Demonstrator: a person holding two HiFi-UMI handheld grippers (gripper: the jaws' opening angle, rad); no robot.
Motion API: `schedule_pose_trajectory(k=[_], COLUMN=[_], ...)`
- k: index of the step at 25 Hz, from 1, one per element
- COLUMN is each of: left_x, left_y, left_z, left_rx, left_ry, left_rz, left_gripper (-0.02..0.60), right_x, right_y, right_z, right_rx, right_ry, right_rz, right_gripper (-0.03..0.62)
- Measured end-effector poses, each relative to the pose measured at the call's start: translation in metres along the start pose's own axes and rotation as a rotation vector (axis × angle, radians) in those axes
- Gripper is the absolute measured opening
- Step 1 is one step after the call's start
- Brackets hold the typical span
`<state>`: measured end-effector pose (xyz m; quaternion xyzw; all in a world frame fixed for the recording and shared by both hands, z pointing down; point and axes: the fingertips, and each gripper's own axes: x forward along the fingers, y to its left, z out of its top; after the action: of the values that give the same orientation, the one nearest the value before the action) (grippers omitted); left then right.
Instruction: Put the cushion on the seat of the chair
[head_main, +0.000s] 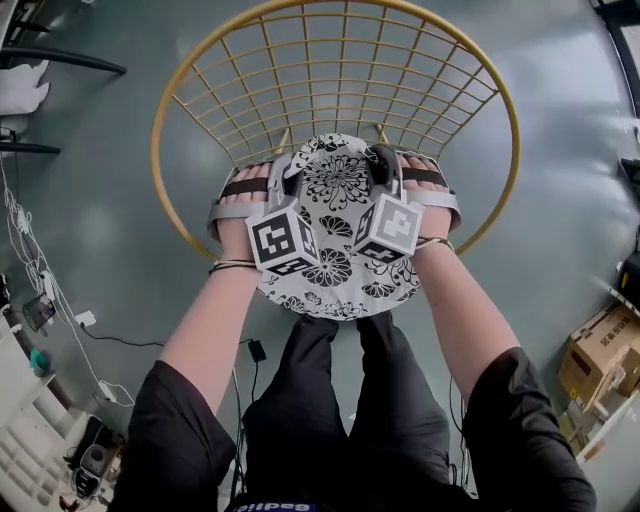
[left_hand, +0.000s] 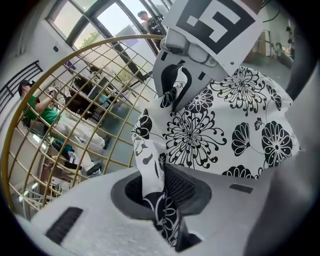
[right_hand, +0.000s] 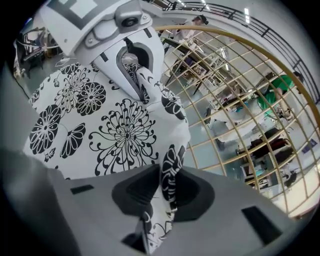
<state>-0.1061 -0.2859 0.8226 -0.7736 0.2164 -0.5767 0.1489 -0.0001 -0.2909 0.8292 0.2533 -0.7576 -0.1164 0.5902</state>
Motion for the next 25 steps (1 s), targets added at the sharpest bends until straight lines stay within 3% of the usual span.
schedule_pose_trajectory(k=[3, 7, 14, 20, 25], left_x=[0.007, 0.011, 0.003, -0.021, -0.057], left_y=[0.004, 0.009, 0.021, 0.029, 0.017], left_z=[-0.005, -0.019, 0.001, -0.002, 0.037], left_rx=[-0.016, -0.05, -0.029, -0.04, -0.093], left_ry=[-0.005, 0.011, 0.004, -0.027, -0.048], left_rz=[0.002, -0.002, 0.058, 0.058, 0.035], left_gripper=[0.086, 0.169, 0.282, 0.296, 0.296], right_x=[0.006, 0.014, 0.001, -0.021, -0.073], right_y=[-0.001, -0.001, -0.012, -0.016, -0.022], right_z=[0.0, 0.005, -0.01, 0.011, -0.003], right_rx=[0.006, 0.03, 0.045, 0.065, 0.13], right_ry=[0.01, 0.012, 0.002, -0.023, -0.033], right_rz=[-0.01, -0.013, -0.054, -0.07, -0.067], right_gripper=[0.063, 0.134, 0.194, 0.215, 0.215])
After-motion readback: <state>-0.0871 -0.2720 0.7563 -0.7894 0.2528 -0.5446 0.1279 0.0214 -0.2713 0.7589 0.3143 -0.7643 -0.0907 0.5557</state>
